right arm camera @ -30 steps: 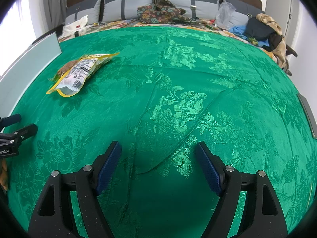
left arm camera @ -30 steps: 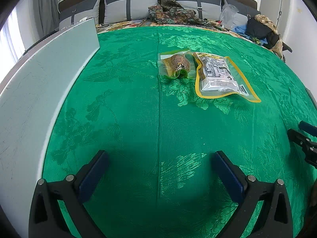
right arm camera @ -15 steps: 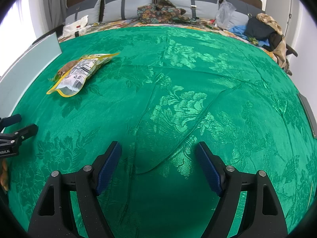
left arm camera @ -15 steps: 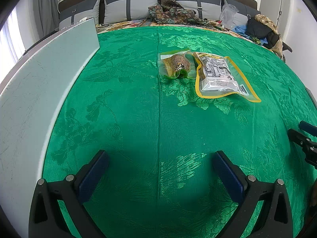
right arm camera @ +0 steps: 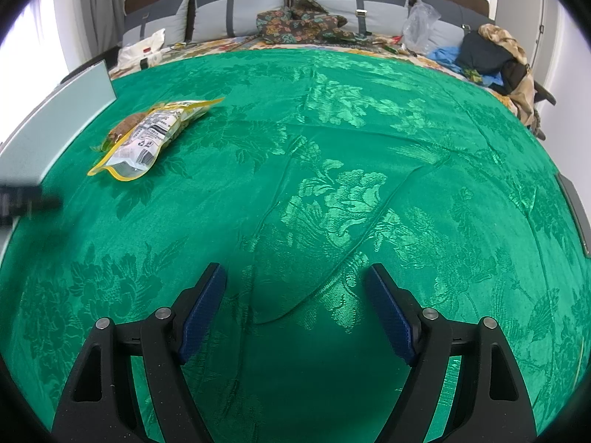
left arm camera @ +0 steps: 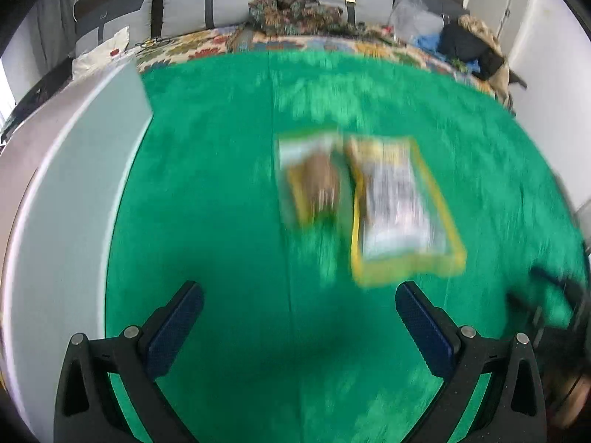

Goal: Organize snacks

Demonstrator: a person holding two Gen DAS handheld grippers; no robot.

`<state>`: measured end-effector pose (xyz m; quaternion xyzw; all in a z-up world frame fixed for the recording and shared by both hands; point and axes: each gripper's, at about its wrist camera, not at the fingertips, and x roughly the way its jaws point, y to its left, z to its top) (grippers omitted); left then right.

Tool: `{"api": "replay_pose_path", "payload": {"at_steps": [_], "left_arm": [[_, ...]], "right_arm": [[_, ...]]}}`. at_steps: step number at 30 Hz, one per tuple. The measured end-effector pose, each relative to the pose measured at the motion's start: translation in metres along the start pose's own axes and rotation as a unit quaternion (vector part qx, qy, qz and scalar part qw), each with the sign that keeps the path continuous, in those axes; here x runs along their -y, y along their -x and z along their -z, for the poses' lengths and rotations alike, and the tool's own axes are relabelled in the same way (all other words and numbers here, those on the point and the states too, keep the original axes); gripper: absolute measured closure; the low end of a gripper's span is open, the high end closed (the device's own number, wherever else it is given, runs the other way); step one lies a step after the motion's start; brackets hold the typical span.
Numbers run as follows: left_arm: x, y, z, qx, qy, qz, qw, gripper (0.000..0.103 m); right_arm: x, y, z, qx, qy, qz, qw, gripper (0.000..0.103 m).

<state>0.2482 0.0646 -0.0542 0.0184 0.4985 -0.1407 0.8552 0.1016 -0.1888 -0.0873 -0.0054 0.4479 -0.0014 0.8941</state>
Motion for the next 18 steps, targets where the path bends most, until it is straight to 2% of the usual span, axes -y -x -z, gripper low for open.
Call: {"api": "replay_pose_path", "payload": {"at_steps": [3, 5, 8, 12, 13, 14, 18], "left_arm": [[-0.002, -0.022, -0.039, -0.013, 0.024, 0.014, 0.9995, 0.009], [-0.004, -0.041, -0.052, -0.028, 0.043, 0.015, 0.9986, 0.023], [-0.008, -0.070, -0.061, -0.056, 0.067, 0.015, 0.9960, 0.033], [0.007, -0.080, -0.063, -0.032, 0.015, -0.020, 0.9992, 0.034], [0.012, -0.082, -0.063, -0.029, -0.008, -0.033, 0.9990, 0.039], [0.015, -0.083, -0.063, -0.028, -0.025, -0.045, 0.9983, 0.041], [0.009, -0.078, -0.055, -0.026, -0.021, -0.041, 0.9986, 0.045]], "right_arm": [[0.000, 0.000, 0.000, 0.000, 0.000, 0.000, 1.000, 0.021], [0.000, 0.000, 0.000, 0.000, 0.000, -0.001, 1.000, 0.021], [0.000, 0.000, 0.000, 0.000, 0.000, 0.000, 1.000, 0.021], [0.000, 0.001, 0.000, 0.000, 0.000, 0.000, 1.000, 0.021], [0.000, 0.001, 0.000, 0.000, 0.000, 0.000, 1.000, 0.021], [0.000, 0.002, 0.001, 0.000, 0.000, 0.000, 1.000, 0.021], [0.000, 0.002, 0.001, 0.000, 0.000, -0.001, 1.000, 0.021]]}}
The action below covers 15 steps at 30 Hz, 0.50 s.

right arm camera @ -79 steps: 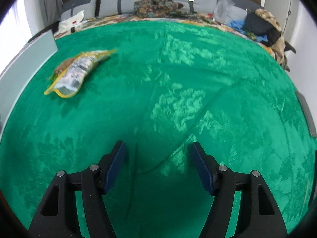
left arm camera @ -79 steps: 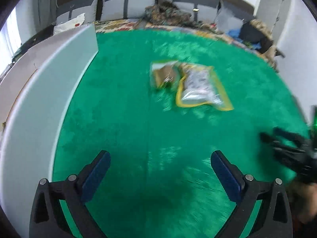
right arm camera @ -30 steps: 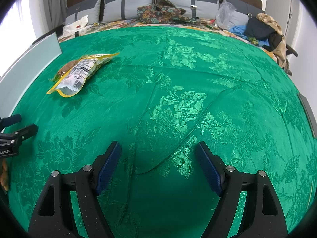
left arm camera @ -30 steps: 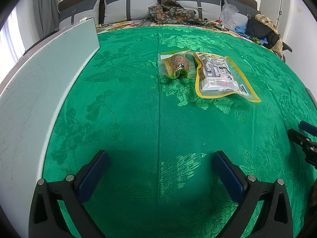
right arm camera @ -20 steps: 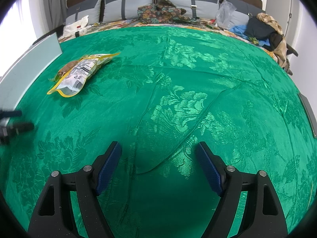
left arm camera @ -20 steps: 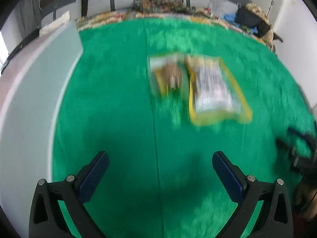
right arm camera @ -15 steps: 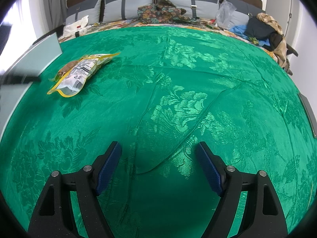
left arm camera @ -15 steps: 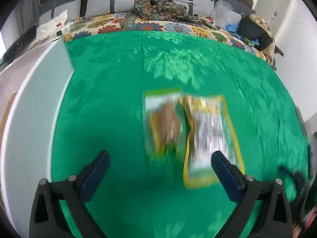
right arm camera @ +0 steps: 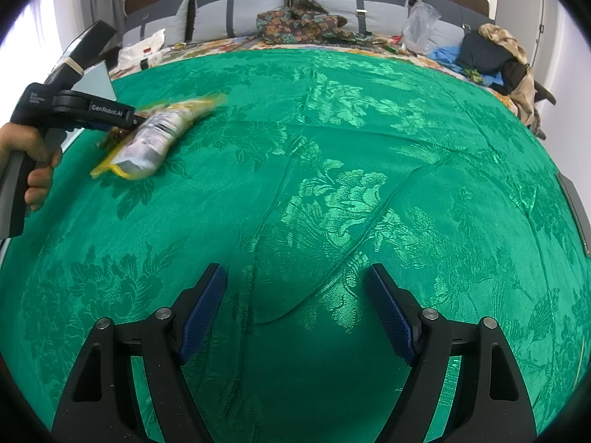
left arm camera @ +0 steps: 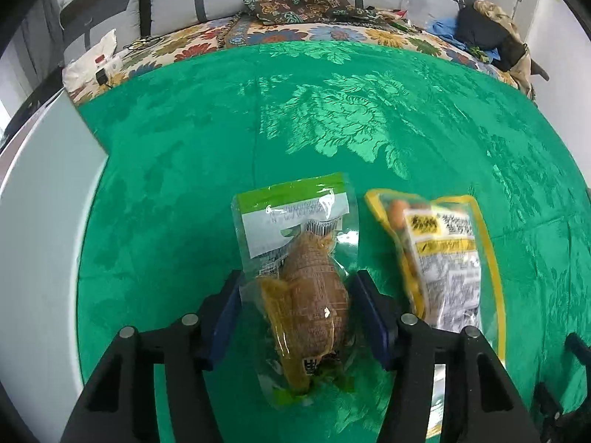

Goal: Organize snacks

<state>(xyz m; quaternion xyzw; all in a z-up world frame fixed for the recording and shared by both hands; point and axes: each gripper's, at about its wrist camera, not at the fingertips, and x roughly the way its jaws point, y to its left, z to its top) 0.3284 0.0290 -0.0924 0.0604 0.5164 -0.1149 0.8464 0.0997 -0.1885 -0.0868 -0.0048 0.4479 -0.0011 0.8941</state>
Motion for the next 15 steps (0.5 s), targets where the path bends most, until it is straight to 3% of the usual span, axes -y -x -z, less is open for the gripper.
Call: {"api": "replay_pose_path", "payload": {"at_steps": [3, 15], "left_arm": [[-0.007, 0.009, 0.016, -0.002, 0.010, 0.005, 0.9999, 0.045], [-0.031, 0.073, 0.137, 0.012, 0.042, 0.001, 0.9990, 0.044]], "right_arm": [[0.000, 0.000, 0.000, 0.000, 0.000, 0.000, 1.000, 0.021], [0.000, 0.001, 0.000, 0.000, 0.000, 0.000, 1.000, 0.021]]}}
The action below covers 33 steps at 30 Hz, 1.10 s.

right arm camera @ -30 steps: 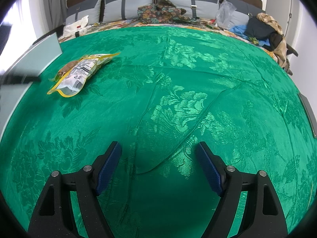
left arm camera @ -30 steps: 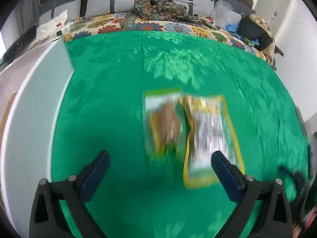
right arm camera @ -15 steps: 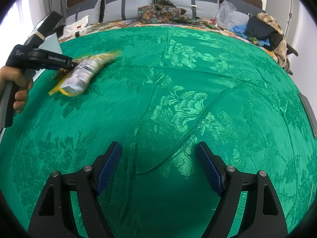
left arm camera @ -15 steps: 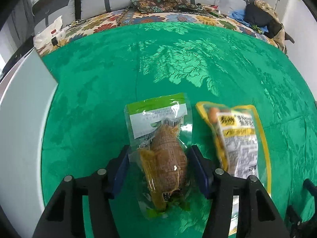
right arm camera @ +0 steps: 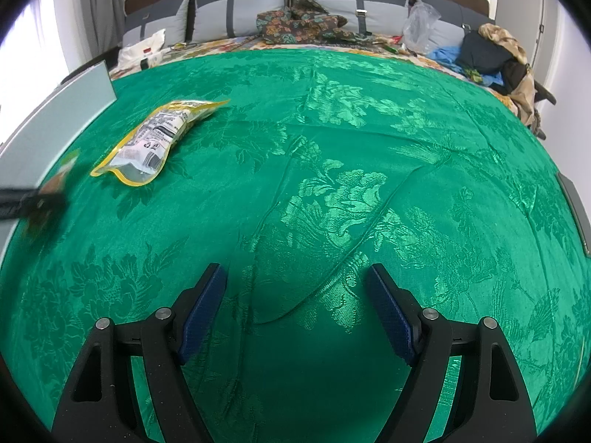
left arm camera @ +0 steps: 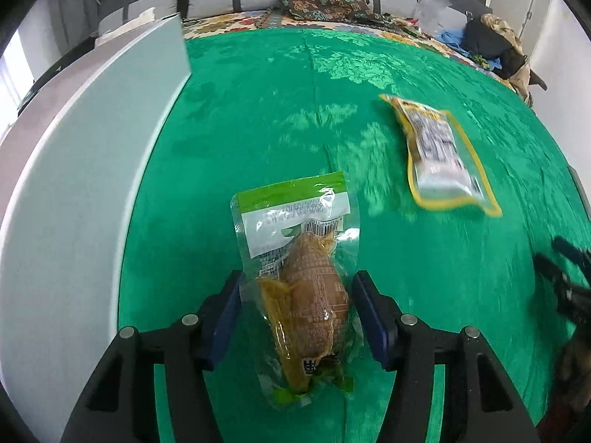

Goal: Organize snacks

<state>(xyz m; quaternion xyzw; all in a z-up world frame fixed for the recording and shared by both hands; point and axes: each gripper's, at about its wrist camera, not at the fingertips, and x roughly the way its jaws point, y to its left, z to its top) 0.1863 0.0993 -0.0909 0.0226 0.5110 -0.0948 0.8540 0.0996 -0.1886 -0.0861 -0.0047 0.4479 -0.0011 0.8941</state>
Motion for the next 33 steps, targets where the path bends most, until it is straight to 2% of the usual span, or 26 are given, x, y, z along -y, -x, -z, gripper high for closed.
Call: {"api": "replay_pose_path", "payload": {"at_steps": [4, 6, 8, 10, 15, 17, 33], "left_arm": [[0.005, 0.001, 0.013, 0.029, -0.005, -0.002, 0.9996, 0.039], [0.006, -0.001, 0.014, 0.045, -0.005, -0.005, 0.9989, 0.030], [0.009, -0.004, 0.013, 0.050, -0.011, -0.007, 0.9986, 0.019], [0.013, -0.006, 0.014, 0.056, -0.025, -0.014, 0.9980, 0.013], [0.011, -0.008, 0.015, 0.069, -0.025, -0.011, 0.9973, 0.008], [0.012, -0.010, 0.013, 0.064, -0.025, -0.010, 0.9976, 0.001], [0.013, -0.011, 0.011, 0.061, -0.026, -0.009, 0.9977, 0.000]], "right_arm": [[0.000, 0.000, 0.000, 0.000, 0.000, 0.000, 1.000, 0.021], [0.000, 0.000, 0.000, 0.000, 0.000, 0.000, 1.000, 0.021], [0.000, 0.000, 0.000, 0.000, 0.000, 0.000, 1.000, 0.021], [0.000, 0.000, 0.000, 0.000, 0.000, 0.000, 1.000, 0.021], [0.001, 0.000, 0.000, 0.000, 0.000, 0.000, 1.000, 0.021], [0.000, 0.001, 0.000, 0.000, 0.000, 0.000, 1.000, 0.021], [0.001, 0.001, 0.000, 0.000, -0.001, 0.000, 1.000, 0.021]]}}
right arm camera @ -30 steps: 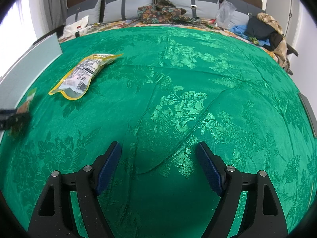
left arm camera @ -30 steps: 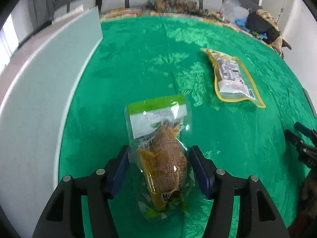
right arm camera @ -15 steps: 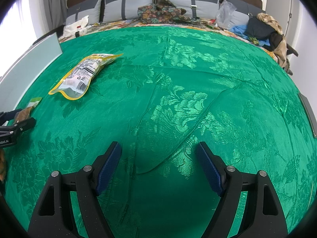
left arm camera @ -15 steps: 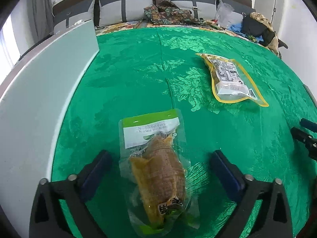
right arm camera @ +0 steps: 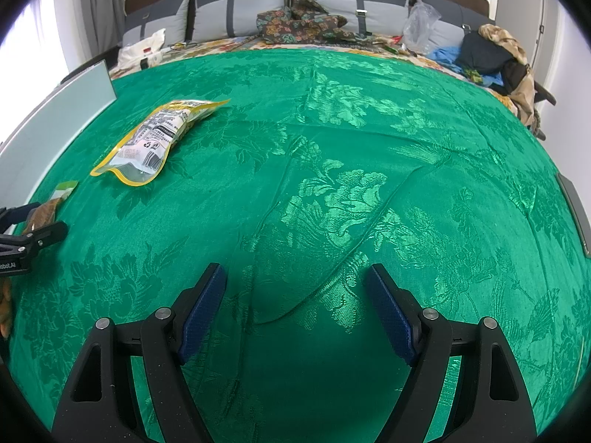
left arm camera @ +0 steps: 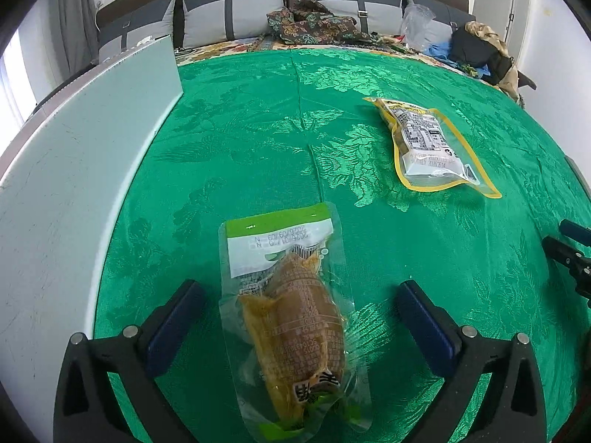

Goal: Organize snacks

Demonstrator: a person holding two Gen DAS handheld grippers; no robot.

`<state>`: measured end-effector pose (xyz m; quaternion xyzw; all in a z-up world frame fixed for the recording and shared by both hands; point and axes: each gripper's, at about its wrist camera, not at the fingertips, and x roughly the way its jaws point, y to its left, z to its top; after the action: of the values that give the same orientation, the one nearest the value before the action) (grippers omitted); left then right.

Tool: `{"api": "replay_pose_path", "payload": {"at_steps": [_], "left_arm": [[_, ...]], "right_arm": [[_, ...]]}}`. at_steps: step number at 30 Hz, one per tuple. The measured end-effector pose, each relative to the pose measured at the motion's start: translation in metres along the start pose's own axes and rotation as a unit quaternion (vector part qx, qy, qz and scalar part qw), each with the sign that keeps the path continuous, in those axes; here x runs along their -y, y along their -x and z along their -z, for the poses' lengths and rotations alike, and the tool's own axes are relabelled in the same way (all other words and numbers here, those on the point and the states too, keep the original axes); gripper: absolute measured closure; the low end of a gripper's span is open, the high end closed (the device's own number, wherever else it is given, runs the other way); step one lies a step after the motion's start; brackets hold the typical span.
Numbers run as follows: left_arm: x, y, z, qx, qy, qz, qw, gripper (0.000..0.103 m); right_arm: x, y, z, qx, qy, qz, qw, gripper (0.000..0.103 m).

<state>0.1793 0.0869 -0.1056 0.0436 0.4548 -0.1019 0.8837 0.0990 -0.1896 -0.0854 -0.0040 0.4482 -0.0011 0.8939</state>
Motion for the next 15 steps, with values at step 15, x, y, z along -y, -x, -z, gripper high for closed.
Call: {"api": "replay_pose_path", "payload": {"at_steps": [15], "left_arm": [[0.000, 0.000, 0.000, 0.000, 0.000, 0.000, 1.0000, 0.000]], "right_arm": [[-0.021, -0.006, -0.053, -0.044, -0.031, -0.073, 0.996, 0.021]]}}
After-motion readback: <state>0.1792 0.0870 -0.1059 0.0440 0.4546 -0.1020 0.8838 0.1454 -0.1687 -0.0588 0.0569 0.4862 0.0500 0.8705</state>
